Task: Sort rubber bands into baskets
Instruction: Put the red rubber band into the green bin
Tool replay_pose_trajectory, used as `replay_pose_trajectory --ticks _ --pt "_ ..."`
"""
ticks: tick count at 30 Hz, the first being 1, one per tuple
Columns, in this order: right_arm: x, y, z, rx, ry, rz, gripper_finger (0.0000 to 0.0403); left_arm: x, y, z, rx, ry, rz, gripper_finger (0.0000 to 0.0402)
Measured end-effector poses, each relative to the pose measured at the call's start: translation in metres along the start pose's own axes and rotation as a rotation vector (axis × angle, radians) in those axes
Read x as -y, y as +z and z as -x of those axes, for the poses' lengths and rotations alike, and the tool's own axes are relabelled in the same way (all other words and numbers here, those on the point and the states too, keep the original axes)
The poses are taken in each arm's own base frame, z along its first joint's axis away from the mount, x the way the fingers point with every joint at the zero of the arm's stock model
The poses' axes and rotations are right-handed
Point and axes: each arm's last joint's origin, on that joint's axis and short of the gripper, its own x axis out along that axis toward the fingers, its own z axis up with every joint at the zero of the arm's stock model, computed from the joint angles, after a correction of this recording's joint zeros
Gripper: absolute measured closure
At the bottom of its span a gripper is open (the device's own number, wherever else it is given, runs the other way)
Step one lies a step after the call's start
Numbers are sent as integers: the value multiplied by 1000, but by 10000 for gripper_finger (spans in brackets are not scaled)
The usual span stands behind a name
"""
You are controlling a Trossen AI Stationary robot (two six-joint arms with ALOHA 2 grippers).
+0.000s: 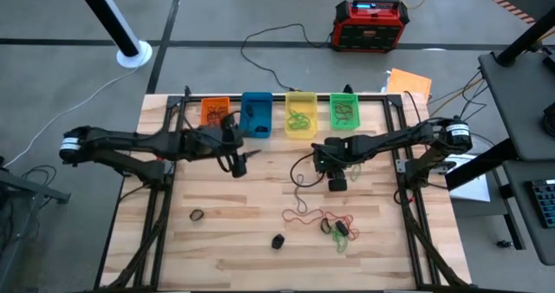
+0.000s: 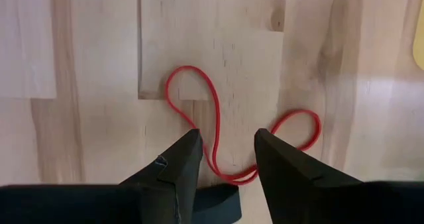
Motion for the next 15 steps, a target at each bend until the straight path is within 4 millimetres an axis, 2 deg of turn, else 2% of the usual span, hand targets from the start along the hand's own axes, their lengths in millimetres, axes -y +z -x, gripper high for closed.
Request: replay_pose_trajectory --ticks 5,15 --pt "-1 -2 -4 8 -2 -15 252 -7 16 17 30 14 -66 167" --pt "-3 -10 -15 37 -6 -34 251 -5 8 14 5 12 -75 167"
